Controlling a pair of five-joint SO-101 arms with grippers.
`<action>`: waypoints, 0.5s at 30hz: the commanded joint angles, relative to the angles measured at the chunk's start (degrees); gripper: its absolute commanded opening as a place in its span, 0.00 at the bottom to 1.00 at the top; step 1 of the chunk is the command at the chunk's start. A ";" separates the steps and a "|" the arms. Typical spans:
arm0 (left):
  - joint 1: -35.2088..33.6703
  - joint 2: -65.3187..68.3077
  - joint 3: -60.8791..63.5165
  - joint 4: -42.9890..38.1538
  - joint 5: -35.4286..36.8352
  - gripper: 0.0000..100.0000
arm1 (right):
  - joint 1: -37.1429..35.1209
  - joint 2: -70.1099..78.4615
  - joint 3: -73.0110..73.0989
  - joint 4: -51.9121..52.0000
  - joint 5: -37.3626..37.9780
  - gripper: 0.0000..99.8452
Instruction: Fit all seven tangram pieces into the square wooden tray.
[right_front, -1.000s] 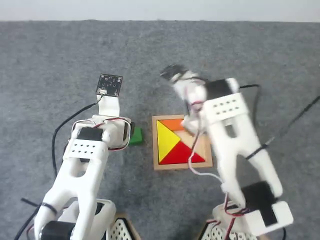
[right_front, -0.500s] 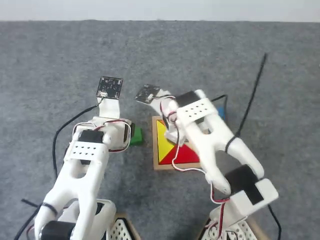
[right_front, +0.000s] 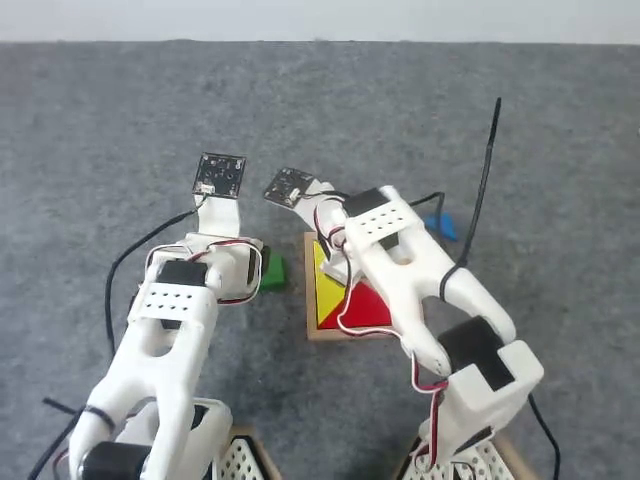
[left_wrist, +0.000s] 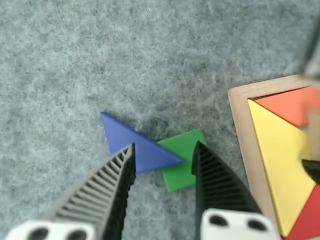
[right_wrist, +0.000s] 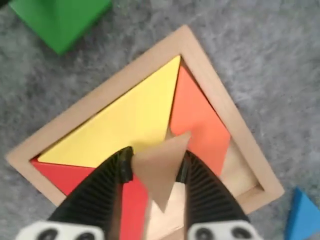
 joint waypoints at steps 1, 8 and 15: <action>0.26 -2.20 -0.57 -1.32 0.35 0.19 | 1.27 -0.31 -1.05 -1.01 1.41 0.16; 0.26 -2.20 -0.57 -1.32 0.35 0.19 | 1.19 -0.40 -0.97 -0.92 1.58 0.24; 0.26 -2.20 -0.57 -1.32 0.35 0.19 | 2.15 -3.21 -1.05 -0.84 1.14 0.24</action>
